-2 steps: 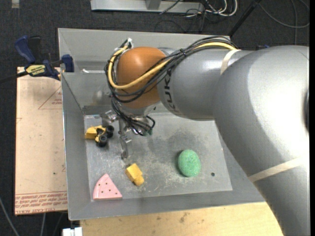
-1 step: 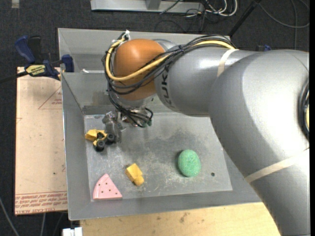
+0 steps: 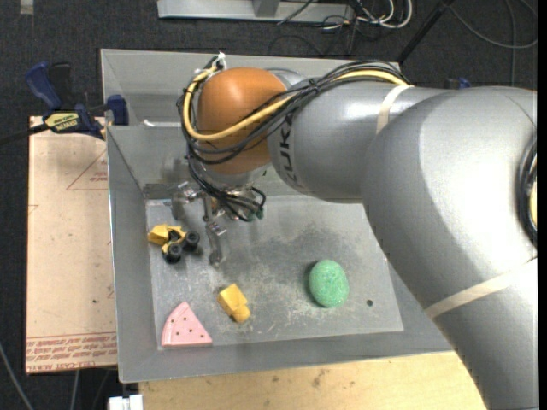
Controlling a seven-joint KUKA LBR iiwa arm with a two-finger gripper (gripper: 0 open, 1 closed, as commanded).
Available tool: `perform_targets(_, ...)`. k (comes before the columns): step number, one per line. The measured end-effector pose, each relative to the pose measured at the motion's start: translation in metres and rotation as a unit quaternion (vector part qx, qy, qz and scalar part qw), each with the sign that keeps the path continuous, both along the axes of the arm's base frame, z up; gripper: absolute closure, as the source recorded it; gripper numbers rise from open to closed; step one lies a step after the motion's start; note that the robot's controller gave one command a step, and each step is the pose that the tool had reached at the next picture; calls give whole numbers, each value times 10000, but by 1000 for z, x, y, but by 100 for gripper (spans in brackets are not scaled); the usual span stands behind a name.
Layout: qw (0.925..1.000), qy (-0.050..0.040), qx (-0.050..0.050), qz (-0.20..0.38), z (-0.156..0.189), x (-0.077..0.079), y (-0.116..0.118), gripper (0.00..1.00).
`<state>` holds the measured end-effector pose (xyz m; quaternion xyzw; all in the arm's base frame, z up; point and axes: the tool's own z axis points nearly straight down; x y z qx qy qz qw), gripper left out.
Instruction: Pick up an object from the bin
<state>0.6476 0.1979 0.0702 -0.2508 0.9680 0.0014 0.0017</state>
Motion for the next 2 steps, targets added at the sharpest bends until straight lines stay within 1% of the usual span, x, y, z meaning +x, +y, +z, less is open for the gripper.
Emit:
perform_targets(1, 10000, 0, 0, 1, 0, 0, 0, 0)
perform_targets(2, 9978, -7, -18, 662, 0, -10, 9, 0)
